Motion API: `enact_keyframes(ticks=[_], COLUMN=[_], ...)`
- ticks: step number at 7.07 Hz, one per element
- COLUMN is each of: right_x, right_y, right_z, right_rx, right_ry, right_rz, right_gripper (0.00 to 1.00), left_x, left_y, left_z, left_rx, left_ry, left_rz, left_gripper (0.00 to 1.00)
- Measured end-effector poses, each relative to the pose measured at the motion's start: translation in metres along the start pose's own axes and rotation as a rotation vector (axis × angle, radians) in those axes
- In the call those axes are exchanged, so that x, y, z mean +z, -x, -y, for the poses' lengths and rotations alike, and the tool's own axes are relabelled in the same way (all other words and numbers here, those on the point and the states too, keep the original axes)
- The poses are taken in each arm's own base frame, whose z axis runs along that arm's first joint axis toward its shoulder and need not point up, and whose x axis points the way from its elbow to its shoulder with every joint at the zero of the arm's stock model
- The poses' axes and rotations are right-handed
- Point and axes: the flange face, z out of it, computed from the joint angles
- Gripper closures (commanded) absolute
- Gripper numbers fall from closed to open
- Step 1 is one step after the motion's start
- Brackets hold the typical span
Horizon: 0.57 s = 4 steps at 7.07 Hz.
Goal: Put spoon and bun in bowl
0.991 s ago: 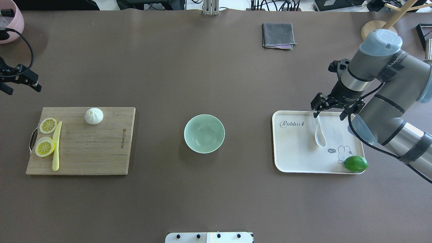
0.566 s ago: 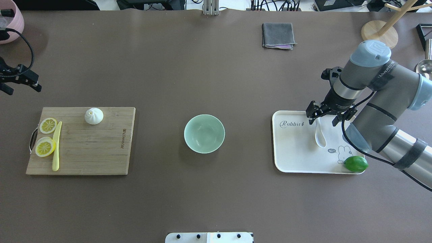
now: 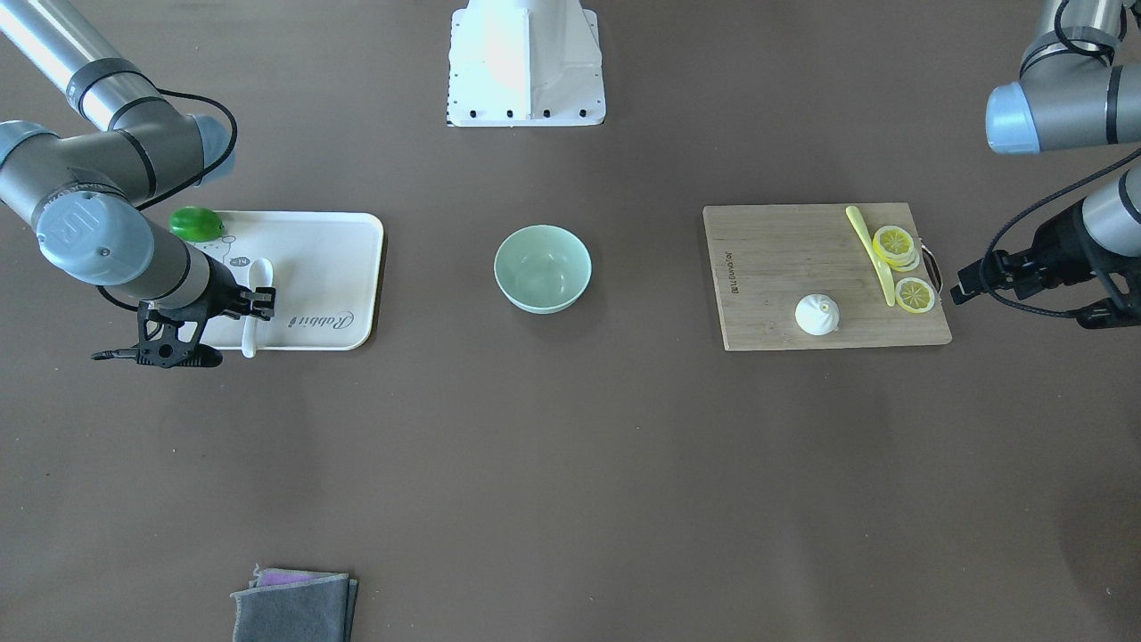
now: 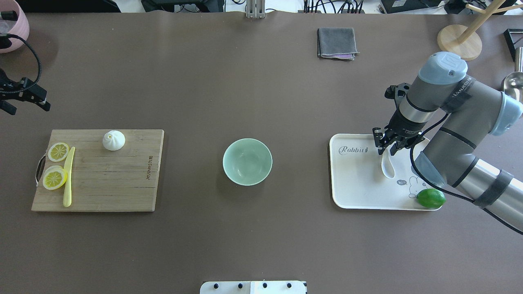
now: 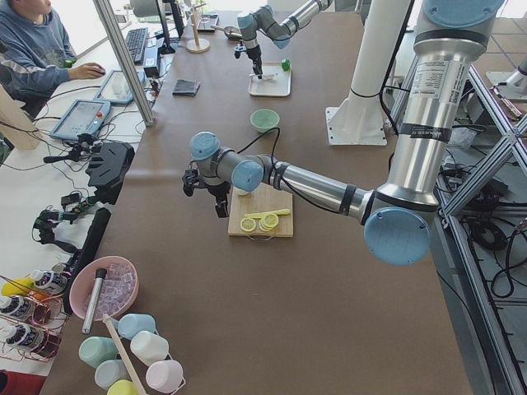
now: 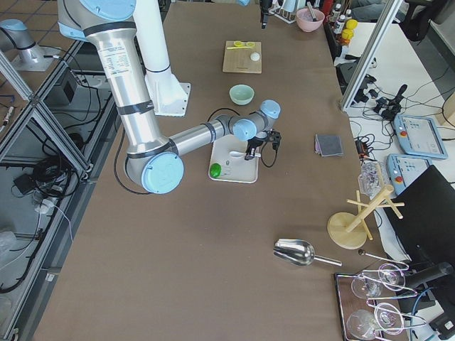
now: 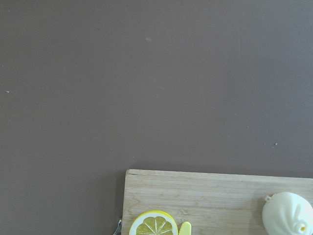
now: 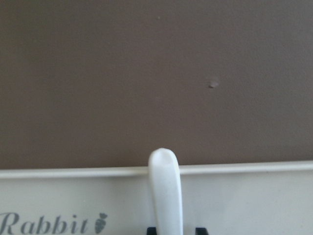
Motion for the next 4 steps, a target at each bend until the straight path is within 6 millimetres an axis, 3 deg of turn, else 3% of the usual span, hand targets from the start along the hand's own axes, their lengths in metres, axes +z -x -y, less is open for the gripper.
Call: enact_keyframes(ticks=[2, 4], right_x=[-0.003, -0.015], right_y=[0.002, 0.021], right_z=[-0.001, -0.001], right_rx=[0.000, 0.039], right_ry=[-0.004, -0.019], right_rz=[0.004, 0.027], right_gripper=[1.00, 1.00], left_x=[0.004, 0.013], left_y=[-0.011, -0.060], left_z=[-0.003, -0.020], left_rx=[-0.010, -0.049], left_ry=[0.007, 0.014], left_rz=[-0.003, -0.011], left_gripper=[0.03, 0.03])
